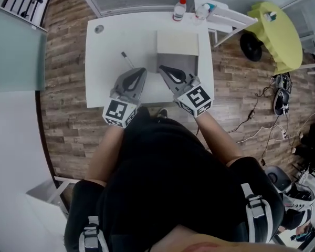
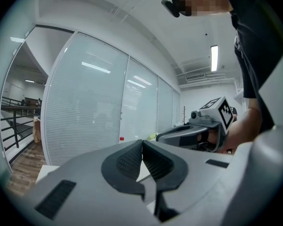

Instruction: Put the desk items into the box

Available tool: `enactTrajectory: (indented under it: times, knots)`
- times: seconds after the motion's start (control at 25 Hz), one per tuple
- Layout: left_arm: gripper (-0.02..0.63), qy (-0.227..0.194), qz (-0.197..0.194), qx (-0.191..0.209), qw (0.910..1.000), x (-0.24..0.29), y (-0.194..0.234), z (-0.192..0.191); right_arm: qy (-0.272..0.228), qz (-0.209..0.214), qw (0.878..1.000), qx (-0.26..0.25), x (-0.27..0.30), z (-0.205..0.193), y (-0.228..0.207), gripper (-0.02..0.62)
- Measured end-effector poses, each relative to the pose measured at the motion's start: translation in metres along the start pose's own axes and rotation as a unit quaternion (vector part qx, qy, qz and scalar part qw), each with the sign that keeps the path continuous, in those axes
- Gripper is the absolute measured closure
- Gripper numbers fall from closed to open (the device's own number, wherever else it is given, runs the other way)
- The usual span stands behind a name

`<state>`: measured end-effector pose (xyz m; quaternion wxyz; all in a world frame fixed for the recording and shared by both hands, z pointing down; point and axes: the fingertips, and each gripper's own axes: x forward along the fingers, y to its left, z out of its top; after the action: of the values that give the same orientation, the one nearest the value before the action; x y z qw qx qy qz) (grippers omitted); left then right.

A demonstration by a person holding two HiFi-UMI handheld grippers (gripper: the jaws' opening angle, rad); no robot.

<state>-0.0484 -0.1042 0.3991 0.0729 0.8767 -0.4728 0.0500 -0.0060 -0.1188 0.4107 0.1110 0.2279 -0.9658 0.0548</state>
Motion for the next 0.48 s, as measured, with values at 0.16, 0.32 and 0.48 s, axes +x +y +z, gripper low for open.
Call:
enactTrajectory:
  times: [0.16, 0.32, 0.48]
  knots:
    - [0.592, 0.004, -0.009, 0.001, 1.0000, 0.006, 0.024, -0.003, 0.014, -0.004, 1.000, 0.009, 0.024, -0.003, -0.007, 0.578]
    - [0.594, 0.009, -0.012, -0.004, 0.9999, 0.007, 0.051, -0.011, 0.025, -0.012, 1.000, 0.015, 0.050, -0.008, -0.013, 0.578]
    - [0.594, 0.013, -0.015, -0.010, 0.9997, 0.009, 0.082, -0.022, 0.037, -0.018, 0.999, 0.020, 0.082, -0.016, -0.019, 0.578]
